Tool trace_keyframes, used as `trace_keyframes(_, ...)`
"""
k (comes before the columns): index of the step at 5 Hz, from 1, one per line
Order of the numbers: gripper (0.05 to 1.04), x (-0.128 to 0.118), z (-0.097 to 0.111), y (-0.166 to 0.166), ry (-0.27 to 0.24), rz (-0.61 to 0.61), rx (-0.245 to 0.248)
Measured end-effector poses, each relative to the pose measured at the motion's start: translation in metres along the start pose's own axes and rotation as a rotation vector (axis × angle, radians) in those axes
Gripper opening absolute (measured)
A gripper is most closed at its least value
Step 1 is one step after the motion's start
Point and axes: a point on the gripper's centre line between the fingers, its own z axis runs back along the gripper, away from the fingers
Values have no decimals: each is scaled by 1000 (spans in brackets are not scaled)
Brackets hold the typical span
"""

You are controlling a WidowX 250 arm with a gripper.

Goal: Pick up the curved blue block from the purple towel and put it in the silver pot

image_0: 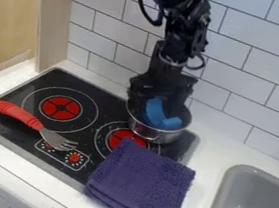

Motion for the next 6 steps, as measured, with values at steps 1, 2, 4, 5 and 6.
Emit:
trace_keyframes(1,1004,2,5,-1,-15,0,-9)
trace_keyframes(2,999,3,15,2,-30,9,-19)
trace_keyframes(4,999,9,60,7,-88,24,-76)
trace_keyframes(5,999,7,83,10,-99,28,-120)
trace_keyframes(6,999,7,85,11,-100,24,-122)
